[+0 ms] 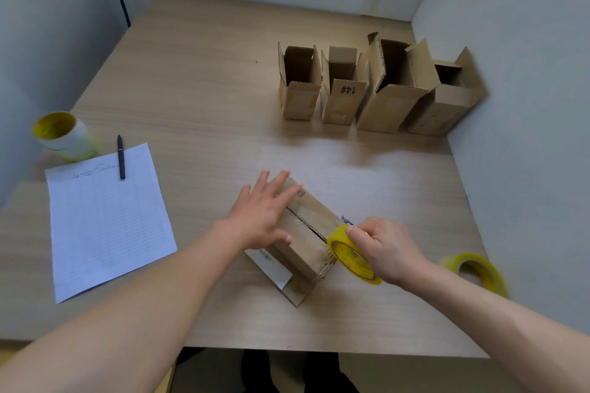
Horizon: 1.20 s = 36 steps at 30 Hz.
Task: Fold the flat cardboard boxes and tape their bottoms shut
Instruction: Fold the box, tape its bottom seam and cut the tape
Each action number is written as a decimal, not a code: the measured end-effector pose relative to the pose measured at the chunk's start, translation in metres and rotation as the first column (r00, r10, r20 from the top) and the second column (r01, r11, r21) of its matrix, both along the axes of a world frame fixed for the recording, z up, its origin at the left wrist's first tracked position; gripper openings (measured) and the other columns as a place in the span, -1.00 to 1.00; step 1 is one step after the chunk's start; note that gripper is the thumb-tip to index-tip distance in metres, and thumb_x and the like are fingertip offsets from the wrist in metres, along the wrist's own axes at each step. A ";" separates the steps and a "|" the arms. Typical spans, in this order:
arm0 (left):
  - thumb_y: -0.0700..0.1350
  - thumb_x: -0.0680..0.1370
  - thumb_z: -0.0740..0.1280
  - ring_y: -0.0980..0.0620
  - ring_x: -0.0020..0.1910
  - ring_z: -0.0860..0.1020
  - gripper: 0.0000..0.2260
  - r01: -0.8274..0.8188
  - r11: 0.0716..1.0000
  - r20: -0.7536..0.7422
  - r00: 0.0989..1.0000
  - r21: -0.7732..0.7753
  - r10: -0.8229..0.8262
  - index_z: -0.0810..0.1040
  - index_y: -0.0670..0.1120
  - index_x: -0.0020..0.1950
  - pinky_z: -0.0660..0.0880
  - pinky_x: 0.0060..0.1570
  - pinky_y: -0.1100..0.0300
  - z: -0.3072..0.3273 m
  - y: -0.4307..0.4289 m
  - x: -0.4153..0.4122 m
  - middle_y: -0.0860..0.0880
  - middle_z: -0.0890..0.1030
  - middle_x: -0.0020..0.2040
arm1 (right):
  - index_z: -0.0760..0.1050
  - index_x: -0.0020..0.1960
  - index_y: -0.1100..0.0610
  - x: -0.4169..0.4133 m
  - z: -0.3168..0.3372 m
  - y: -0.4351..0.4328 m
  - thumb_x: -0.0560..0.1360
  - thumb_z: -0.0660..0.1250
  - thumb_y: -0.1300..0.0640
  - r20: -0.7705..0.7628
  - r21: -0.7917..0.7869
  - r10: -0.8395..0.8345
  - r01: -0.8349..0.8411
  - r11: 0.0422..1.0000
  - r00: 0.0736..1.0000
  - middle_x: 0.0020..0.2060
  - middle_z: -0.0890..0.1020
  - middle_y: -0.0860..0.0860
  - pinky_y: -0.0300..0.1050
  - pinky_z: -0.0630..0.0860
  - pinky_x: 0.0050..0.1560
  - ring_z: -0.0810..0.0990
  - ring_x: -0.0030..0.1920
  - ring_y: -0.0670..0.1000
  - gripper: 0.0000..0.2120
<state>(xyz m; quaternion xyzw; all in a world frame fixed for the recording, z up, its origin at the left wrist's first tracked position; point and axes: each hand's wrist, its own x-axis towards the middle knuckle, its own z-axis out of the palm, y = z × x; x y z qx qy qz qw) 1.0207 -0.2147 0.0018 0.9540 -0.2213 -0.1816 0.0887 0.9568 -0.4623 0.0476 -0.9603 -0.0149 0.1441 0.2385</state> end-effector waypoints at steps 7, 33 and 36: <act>0.09 0.41 0.47 -0.10 0.58 -0.10 -0.02 0.295 0.950 -0.069 0.955 0.105 -0.289 -0.16 0.15 0.60 0.18 0.43 -0.14 0.012 -0.020 0.018 0.12 -0.05 0.62 | 0.23 -0.39 0.20 0.000 0.003 0.003 0.42 0.05 -0.21 -0.058 0.073 -0.038 0.042 0.996 0.998 -0.45 0.26 0.07 0.01 0.15 -0.35 0.23 -0.40 0.03 -0.52; 0.29 0.13 0.58 -0.04 0.34 0.24 0.12 0.345 0.918 0.074 0.928 0.197 -0.365 0.05 0.12 0.53 0.32 0.22 0.00 0.014 -0.030 0.022 0.09 0.25 0.46 | 0.51 0.26 -0.07 -0.013 -0.013 -0.009 0.50 0.33 -0.11 -0.106 0.112 -0.210 0.222 0.969 0.972 -0.30 0.50 -0.14 -0.18 0.37 -0.19 0.50 -0.23 0.01 -0.65; 0.29 0.13 0.58 -0.04 0.35 0.23 0.12 0.339 0.921 0.073 0.931 0.192 -0.358 0.04 0.11 0.54 0.31 0.24 -0.01 0.015 -0.031 0.021 0.09 0.24 0.47 | 0.51 0.27 -0.07 -0.015 -0.019 -0.007 0.51 0.31 -0.12 -0.119 0.058 -0.226 0.234 0.970 0.967 -0.11 0.61 -0.06 -0.10 0.49 -0.07 0.58 -0.07 0.05 -0.65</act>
